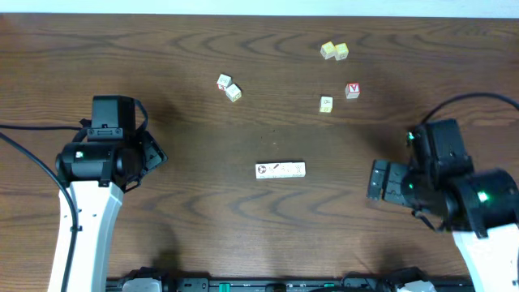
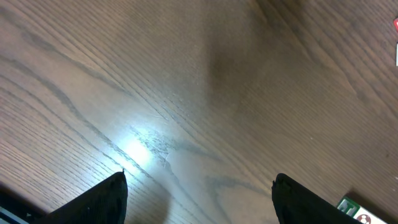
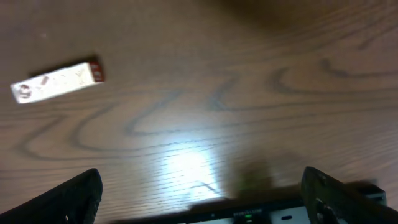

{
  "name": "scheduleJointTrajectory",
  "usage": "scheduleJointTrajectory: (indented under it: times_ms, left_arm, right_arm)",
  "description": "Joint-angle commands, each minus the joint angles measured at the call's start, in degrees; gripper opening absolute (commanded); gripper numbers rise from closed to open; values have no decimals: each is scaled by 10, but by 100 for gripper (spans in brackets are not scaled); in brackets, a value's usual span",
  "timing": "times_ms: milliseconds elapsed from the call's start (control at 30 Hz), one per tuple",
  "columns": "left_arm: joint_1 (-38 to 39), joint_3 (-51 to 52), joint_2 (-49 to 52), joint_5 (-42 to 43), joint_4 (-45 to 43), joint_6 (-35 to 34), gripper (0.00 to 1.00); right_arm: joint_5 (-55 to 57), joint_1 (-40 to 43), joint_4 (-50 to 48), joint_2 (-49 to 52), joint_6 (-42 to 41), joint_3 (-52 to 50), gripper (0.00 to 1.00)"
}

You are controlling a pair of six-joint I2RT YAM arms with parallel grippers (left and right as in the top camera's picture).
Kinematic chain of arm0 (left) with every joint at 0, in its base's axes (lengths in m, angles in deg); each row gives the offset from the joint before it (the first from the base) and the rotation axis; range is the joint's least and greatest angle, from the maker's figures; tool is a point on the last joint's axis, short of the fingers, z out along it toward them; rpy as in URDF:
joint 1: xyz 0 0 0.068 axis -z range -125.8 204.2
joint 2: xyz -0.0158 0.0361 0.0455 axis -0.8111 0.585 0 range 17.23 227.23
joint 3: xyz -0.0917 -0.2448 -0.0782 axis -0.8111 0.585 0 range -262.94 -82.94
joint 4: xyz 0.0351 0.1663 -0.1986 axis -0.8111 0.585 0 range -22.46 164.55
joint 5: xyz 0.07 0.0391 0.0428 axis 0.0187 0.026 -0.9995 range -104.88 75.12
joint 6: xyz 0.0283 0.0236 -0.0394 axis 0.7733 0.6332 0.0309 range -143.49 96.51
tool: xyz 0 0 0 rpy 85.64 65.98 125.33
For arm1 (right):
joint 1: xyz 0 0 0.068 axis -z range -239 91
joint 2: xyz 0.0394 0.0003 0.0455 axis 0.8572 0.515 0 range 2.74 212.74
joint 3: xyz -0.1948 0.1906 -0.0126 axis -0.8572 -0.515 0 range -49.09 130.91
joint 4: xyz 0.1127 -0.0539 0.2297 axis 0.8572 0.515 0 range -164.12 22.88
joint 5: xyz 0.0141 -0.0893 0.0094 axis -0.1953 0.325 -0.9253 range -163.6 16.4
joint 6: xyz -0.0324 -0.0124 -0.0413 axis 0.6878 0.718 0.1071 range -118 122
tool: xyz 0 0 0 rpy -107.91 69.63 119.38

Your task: Lift 4 blocks

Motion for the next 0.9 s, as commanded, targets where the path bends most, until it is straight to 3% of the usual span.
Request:
scheduleJointTrajectory:
  times_ms: [0, 400, 533, 700, 867]
  left_arm:
    - [-3, -9, 2, -5, 2, 0, 75]
    - [-3, -9, 2, -5, 2, 0, 76]
    - [-3, -9, 2, -5, 2, 0, 76]
    - [-3, -9, 2, -5, 2, 0, 76]
    - [-3, -9, 2, -5, 2, 0, 76]
  right_arm:
    - [-37, 3, 0, -23, -4, 7, 99]
    - [-38, 3, 0, -20, -3, 7, 99]
    - [10, 3, -24, -27, 26, -5, 99]
    - [13, 23, -217, -131, 146, -118, 99]
    - [14, 82, -379, -285, 152, -287, 99]
